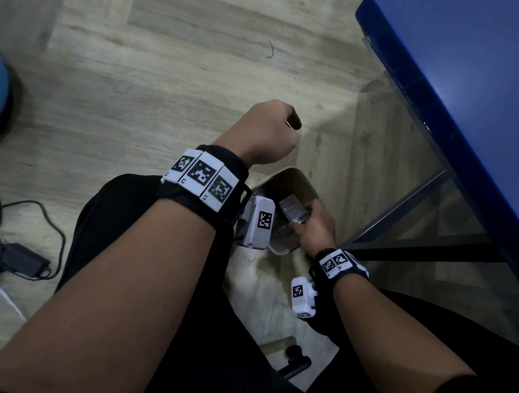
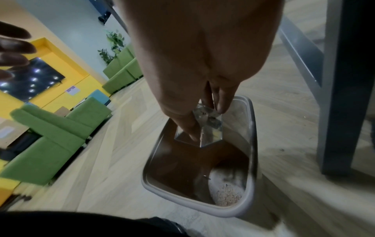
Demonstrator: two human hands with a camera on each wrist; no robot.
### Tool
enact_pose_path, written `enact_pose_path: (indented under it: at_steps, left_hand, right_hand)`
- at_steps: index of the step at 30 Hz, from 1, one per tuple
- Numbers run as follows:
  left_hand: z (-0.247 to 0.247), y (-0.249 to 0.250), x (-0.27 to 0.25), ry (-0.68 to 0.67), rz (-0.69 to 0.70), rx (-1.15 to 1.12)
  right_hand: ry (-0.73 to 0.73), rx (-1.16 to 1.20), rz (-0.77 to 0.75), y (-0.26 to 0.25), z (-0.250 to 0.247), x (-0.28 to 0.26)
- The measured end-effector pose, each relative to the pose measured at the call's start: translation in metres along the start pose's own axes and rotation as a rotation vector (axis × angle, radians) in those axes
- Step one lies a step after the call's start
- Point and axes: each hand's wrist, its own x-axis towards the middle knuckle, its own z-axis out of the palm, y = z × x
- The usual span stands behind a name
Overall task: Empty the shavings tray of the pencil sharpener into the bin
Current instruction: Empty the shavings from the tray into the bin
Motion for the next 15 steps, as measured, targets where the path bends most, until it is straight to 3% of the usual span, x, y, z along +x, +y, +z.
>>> enact_pose_path:
  at_steps: [15]
  left_hand:
    - [0.0006,0.0004,0.0005,-0.009,-0.001,0.013]
  right_hand:
    - [-0.026,-0.076,-0.068,-0.0013,-0.0064,0.0057]
